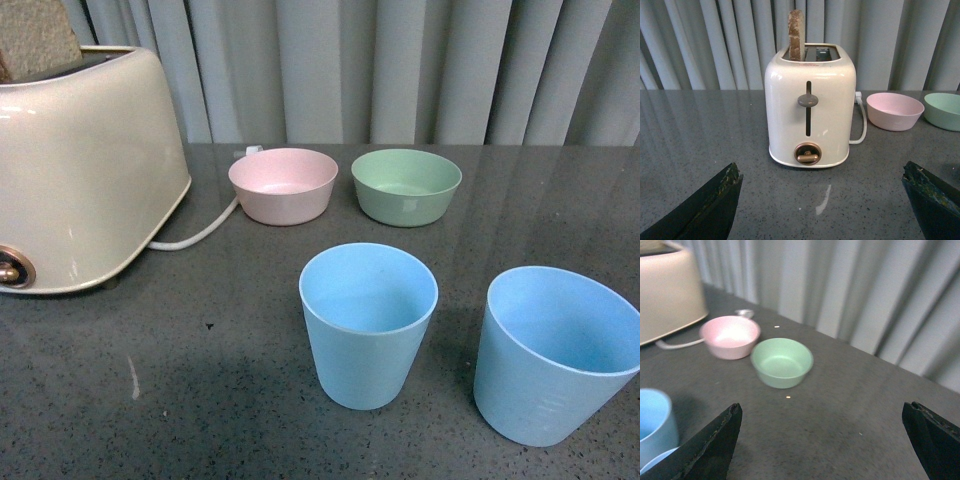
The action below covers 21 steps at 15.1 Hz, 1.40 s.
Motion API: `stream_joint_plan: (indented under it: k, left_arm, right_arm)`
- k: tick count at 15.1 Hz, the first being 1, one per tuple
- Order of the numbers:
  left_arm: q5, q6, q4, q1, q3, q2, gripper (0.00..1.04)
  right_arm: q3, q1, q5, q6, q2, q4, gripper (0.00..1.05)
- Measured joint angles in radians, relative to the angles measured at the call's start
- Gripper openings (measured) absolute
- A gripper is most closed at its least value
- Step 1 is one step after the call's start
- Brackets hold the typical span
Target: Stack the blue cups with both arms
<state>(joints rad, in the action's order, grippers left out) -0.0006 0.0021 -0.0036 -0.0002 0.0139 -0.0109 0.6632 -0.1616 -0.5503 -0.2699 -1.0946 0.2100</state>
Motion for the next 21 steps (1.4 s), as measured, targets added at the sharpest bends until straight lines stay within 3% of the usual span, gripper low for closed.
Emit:
stream_joint_plan:
  k: [4, 7, 8, 11, 17, 21]
  left_arm:
    - [0.000, 0.000, 0.000, 0.000, 0.000, 0.000, 0.98]
    - [0.000, 0.000, 0.000, 0.000, 0.000, 0.000, 0.98]
    - [0.000, 0.000, 0.000, 0.000, 0.000, 0.000, 0.98]
    - [0.000, 0.000, 0.000, 0.000, 0.000, 0.000, 0.98]
    - [0.000, 0.000, 0.000, 0.000, 0.000, 0.000, 0.98]
    - [0.000, 0.000, 0.000, 0.000, 0.000, 0.000, 0.98]
  right_arm:
    - [0.190, 0.032, -0.244, -0.483, -0.061, -0.425, 0.98]
    - [0.235, 0.078, -0.269, -0.845, -0.096, -0.799, 0.98]
    - [0.219, 0.097, -0.260, -0.912, -0.101, -0.816, 0.98]
    - [0.183, 0.137, -0.205, -0.858, -0.163, -0.632, 0.98]
    - [0.225, 0.191, -0.172, -0.614, -0.293, -0.604, 0.98]
    - [0.241, 0.208, -0.106, -0.550, -0.387, -0.544, 0.85]
